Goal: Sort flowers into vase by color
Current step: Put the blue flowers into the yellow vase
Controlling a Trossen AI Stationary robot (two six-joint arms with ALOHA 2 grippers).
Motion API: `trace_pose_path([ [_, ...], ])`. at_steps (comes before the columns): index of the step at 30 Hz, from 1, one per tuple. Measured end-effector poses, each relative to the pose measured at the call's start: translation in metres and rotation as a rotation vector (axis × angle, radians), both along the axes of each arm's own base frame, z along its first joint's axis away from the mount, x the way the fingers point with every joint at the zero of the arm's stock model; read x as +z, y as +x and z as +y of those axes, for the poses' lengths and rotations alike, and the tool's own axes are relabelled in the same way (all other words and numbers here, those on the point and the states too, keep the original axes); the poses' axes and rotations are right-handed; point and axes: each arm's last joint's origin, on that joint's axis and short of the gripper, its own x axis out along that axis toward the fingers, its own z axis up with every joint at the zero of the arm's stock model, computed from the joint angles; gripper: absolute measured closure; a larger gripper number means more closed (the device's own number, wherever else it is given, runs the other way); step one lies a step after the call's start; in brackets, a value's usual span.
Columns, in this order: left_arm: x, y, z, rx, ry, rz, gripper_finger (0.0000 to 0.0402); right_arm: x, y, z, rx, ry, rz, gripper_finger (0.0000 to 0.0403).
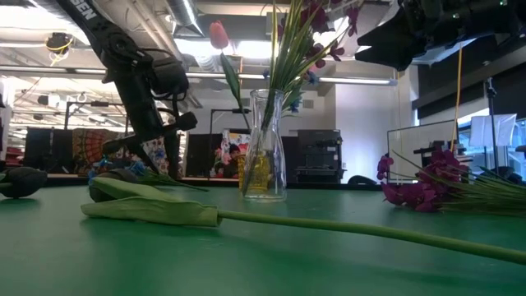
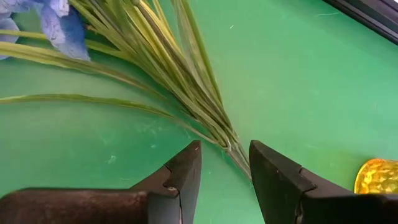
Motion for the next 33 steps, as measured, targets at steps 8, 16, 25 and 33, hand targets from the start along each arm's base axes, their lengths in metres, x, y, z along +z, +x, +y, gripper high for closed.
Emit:
trace_pose_path([
  [8,0.0,-0.001,0.001,0.034,0.025,0.015,0.0273,0.0,0.0,0.0,0.001,-0.004,0.001,0.0133],
  [16,-0.007,-0.002,0.004,0.048,0.004,0.039,0.0273,0.0,0.0,0.0,-0.003,-0.005,0.0,0.0133],
  [25,-0.033,0.01,0.017,0.032,-0.047,-0.007,0.0273,0.0,0.0,0.0,-0.008,-0.006,-0.001,0.0133],
  [33,-0.034,0.01,0.019,0.022,-0.039,0.0,0.0275,0.0,0.0,0.0,-0.007,-0.004,0.002,0.0133],
])
